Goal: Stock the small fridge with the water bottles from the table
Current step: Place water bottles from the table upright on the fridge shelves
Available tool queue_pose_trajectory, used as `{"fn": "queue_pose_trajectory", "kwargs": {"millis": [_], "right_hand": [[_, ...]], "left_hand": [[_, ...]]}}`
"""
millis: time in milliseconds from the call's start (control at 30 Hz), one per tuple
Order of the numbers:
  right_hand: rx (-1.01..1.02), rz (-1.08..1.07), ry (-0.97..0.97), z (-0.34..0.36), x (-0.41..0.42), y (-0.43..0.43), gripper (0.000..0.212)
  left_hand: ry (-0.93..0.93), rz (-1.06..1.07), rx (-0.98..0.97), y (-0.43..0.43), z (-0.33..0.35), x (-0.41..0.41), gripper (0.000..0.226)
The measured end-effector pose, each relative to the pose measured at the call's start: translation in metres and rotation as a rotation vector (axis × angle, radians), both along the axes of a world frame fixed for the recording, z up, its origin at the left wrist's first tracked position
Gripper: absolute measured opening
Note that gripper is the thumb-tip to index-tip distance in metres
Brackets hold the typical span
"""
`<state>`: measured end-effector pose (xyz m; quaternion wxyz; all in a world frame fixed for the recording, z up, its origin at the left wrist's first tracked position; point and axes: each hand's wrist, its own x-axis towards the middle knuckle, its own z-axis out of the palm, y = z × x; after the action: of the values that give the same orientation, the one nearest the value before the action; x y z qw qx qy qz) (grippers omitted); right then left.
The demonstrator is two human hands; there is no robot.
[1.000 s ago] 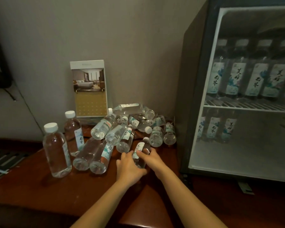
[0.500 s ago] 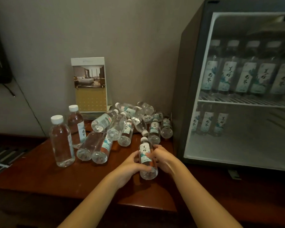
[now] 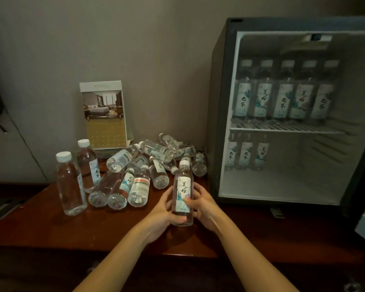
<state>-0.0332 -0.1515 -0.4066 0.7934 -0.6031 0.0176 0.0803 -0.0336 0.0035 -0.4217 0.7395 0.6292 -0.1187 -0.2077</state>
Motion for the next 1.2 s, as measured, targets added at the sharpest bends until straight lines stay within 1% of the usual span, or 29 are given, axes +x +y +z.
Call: {"fn": "queue_pose_trajectory", "kwargs": {"millis": [167,300,367,433,567,633,700,800,867,967,1067,1200], "right_hand": [[-0.07,0.055,-0.079,0.007,-0.01,0.002,0.079],[-0.133,0.095,-0.093,0.008,-0.015,0.0,0.084],[-0.178,0.104,-0.107,0.006,-0.018,-0.001,0.092],[-0.201,0.085,-0.138,0.004,-0.023,-0.005,0.092],[-0.205,-0.008,-0.212,0.002,-0.033,-0.024,0.088],[-0.175,-0.06,-0.23,0.003,-0.039,-0.039,0.083],[-0.173,-0.112,-0.243,0.007,-0.045,-0.056,0.082],[-0.214,-0.198,-0.276,0.014,-0.054,-0.085,0.082],[-0.254,-0.257,-0.297,0.018,-0.06,-0.105,0.076],[-0.266,-0.367,-0.298,0.02,-0.065,-0.133,0.065],[-0.249,-0.486,-0.293,0.021,-0.063,-0.16,0.063],[-0.299,-0.558,-0.284,0.026,-0.052,-0.195,0.057]], "left_hand": [[-0.039,0.02,0.054,0.003,0.001,-0.009,0.119],[-0.084,0.039,0.073,0.0,0.002,-0.017,0.117],[-0.131,0.052,0.099,-0.004,0.002,-0.02,0.116],[-0.184,0.064,0.13,-0.009,0.003,-0.022,0.114],[-0.274,0.052,0.18,-0.032,0.008,-0.026,0.112],[-0.345,0.041,0.198,-0.047,0.011,-0.026,0.113],[-0.418,0.02,0.207,-0.065,0.014,-0.026,0.113],[-0.506,-0.025,0.229,-0.094,0.018,-0.025,0.113],[-0.551,-0.054,0.243,-0.117,0.021,-0.024,0.111],[-0.586,-0.113,0.236,-0.155,0.026,-0.021,0.109],[-0.588,-0.15,0.208,-0.193,0.034,-0.018,0.103],[-0.574,-0.155,0.195,-0.241,0.042,-0.003,0.093]]}}
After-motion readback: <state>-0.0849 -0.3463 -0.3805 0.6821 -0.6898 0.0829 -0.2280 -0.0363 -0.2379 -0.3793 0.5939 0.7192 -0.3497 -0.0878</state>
